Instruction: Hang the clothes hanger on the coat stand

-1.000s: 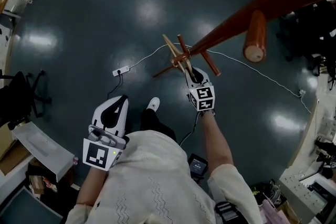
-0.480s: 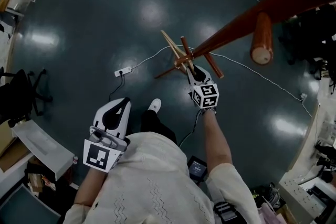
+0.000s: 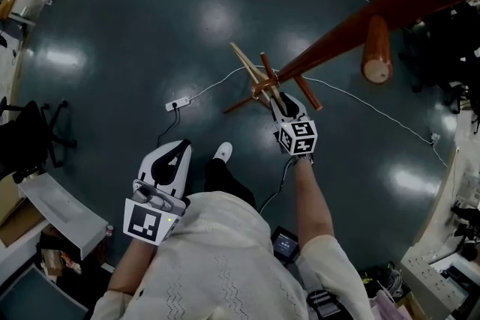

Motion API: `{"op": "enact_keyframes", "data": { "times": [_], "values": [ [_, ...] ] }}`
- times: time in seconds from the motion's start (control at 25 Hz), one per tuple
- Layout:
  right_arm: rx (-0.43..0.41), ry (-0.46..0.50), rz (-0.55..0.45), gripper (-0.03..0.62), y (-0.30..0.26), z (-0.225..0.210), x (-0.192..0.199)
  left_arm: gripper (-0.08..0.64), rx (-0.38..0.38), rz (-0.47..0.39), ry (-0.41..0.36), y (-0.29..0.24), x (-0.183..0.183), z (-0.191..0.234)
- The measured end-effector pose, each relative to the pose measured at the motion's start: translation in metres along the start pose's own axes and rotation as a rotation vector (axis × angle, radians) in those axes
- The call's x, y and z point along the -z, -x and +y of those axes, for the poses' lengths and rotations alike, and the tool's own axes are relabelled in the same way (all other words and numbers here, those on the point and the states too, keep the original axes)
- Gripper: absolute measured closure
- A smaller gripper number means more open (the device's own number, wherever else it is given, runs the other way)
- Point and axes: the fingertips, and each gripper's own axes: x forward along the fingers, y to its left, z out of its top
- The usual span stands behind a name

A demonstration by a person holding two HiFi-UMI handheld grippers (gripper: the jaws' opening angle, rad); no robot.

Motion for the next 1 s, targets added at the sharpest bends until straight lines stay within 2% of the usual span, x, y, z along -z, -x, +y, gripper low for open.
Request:
{"op": "enact_keyframes", "data": {
  "times": [0.36,0.52,0.6,0.76,0.8,0.92,1.0],
  "values": [
    [0.004,0.008,-0.052,0.459,0.034,0.007,-0.012,0.548,-0.001,-0.002,0.034,0.011,0.010,0.007],
    [0.038,0.023,-0.073,0.459,0.059,0.013,-0.017,0.548,0.050,-0.019,0.020,0.012,0.009,0.000],
    [0.053,-0.007,-0.115,0.460,0.075,0.022,-0.023,0.548,0.067,-0.021,0.023,0.015,0.011,-0.002],
    [0.089,-0.137,-0.269,0.462,0.115,0.050,-0.047,0.548,0.099,-0.027,0.034,0.024,0.012,0.005],
    [0.099,-0.157,-0.300,0.468,0.124,0.060,-0.053,0.548,0.108,-0.030,0.035,0.026,0.013,0.009],
    [0.147,-0.167,-0.348,0.556,0.147,0.089,-0.065,0.548,0.143,-0.043,0.045,0.033,0.014,0.019],
    [0.175,-0.161,-0.355,0.573,0.161,0.108,-0.070,0.548,0.175,-0.047,0.044,0.038,0.014,0.020]
  ]
}}
